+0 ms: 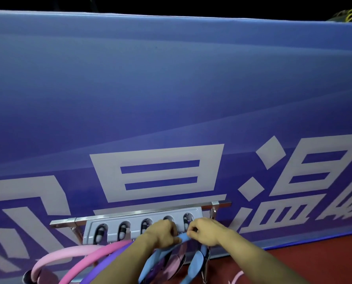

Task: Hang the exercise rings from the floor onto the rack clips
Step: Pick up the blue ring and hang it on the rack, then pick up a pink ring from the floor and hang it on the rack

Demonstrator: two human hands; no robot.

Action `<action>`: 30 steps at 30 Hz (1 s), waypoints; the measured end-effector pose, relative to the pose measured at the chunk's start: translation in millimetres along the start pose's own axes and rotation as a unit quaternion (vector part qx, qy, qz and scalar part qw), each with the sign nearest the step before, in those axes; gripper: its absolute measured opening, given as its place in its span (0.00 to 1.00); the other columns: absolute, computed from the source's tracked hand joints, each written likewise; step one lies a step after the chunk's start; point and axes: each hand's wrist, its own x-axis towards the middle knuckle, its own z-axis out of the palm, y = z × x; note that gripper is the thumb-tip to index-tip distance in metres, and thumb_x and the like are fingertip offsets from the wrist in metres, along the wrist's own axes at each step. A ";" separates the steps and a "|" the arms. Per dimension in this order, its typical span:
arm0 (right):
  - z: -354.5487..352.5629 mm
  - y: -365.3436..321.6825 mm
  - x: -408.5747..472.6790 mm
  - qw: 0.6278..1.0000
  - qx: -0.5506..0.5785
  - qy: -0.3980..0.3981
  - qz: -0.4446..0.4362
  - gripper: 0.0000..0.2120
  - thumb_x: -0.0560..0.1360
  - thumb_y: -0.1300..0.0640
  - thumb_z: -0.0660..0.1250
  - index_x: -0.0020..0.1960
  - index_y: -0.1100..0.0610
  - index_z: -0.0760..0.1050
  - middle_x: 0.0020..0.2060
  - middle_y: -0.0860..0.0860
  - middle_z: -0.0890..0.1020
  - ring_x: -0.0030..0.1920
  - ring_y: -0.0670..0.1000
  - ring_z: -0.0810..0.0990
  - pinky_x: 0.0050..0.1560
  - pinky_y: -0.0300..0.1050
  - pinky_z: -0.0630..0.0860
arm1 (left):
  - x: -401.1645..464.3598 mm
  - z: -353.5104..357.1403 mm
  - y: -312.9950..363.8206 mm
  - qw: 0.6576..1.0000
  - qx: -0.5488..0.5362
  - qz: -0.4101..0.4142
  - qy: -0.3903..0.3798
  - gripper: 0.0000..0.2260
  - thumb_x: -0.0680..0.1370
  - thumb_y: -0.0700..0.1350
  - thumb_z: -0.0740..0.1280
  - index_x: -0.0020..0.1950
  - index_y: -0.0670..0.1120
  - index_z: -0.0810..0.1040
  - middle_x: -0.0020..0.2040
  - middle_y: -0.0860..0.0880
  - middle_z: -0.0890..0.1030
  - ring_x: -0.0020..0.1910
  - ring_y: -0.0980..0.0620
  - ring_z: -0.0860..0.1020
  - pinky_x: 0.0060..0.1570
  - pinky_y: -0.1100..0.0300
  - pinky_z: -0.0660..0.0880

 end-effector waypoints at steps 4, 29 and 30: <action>-1.6 -2.2 -10.6 0.999 0.008 0.031 0.002 0.13 0.79 0.41 0.60 0.53 0.46 0.80 0.46 0.45 0.81 0.47 0.50 0.79 0.50 0.49 0.78 | -3.5 -1.2 0.6 0.998 -0.029 0.019 0.045 0.13 0.75 0.56 0.65 0.50 0.50 0.81 0.50 0.47 0.85 0.50 0.44 0.81 0.48 0.55 0.76; -32.5 211.1 -319.4 0.894 0.242 0.354 0.133 0.26 0.79 0.34 0.61 0.74 0.43 0.69 0.69 0.41 0.75 0.69 0.42 0.73 0.69 0.48 0.71 | -1.7 57.1 322.5 0.929 -0.207 0.306 0.035 0.26 0.81 0.58 0.67 0.77 0.55 0.67 0.74 0.56 0.71 0.72 0.57 0.69 0.73 0.55 0.66; -32.8 224.4 -338.4 0.893 0.236 0.359 0.134 0.26 0.79 0.35 0.61 0.74 0.43 0.69 0.69 0.41 0.75 0.69 0.41 0.73 0.70 0.47 0.71 | -4.0 64.2 341.8 0.927 -0.206 0.312 0.031 0.26 0.81 0.59 0.66 0.77 0.55 0.67 0.74 0.56 0.71 0.72 0.57 0.69 0.73 0.55 0.66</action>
